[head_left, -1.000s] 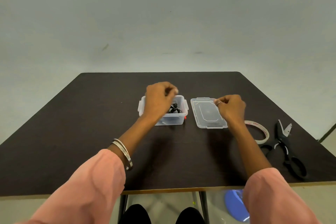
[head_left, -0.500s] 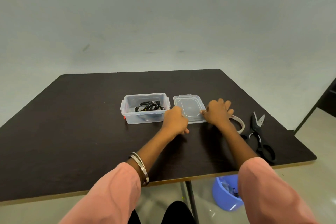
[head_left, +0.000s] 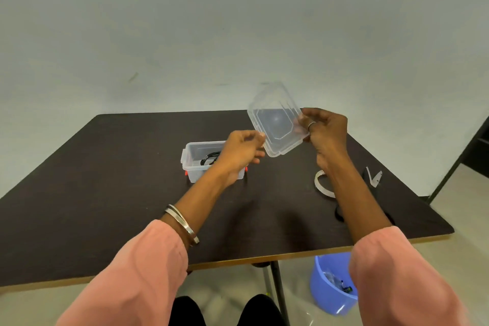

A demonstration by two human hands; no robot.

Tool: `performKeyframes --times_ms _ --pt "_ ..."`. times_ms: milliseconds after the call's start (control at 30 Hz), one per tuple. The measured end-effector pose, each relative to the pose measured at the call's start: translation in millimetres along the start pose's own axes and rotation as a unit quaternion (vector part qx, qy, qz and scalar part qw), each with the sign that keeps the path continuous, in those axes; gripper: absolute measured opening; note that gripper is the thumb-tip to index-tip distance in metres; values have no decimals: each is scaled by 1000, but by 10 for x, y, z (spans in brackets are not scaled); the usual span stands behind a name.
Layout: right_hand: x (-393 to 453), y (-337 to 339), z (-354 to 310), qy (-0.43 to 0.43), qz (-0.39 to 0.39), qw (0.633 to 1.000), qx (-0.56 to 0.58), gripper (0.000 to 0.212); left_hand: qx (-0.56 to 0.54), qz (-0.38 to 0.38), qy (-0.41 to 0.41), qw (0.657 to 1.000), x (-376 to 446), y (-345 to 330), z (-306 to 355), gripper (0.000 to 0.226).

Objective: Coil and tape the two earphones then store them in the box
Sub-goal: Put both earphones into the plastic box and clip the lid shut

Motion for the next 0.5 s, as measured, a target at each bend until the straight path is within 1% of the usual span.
performKeyframes --times_ms 67,133,233,300,333,367,433,500 --pt "-90 -114 -119 44 -21 999 13 22 -62 21 4 998 -21 161 100 38" --pt "-177 -238 -209 87 -50 995 20 25 -147 32 18 988 -70 348 188 42" --pt "-308 -398 -272 150 -99 984 -10 28 -278 30 48 959 -115 629 238 64" --pt "-407 -513 -255 192 -132 971 -52 29 -336 40 65 939 -156 794 227 72" --pt "-452 -564 -229 219 -146 961 -79 29 -350 53 70 933 -169 866 215 70" --pt "-500 -617 -202 243 -160 950 -110 29 -354 73 71 930 -190 937 201 63" --pt "-574 -709 -136 261 -194 934 -148 29 -338 117 73 931 -236 1060 172 38" --pt "-625 -769 -93 255 -226 928 -151 29 -301 147 78 939 -255 1142 113 17"
Point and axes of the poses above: each hand's wrist, its own x-axis towards the middle knuckle, its own y-axis out of the back of the hand, z = x × y, the point moved 5 cm from there along x, towards the middle knuckle, and after that the axes turned 1 degree about y, right-handed, at the moved point
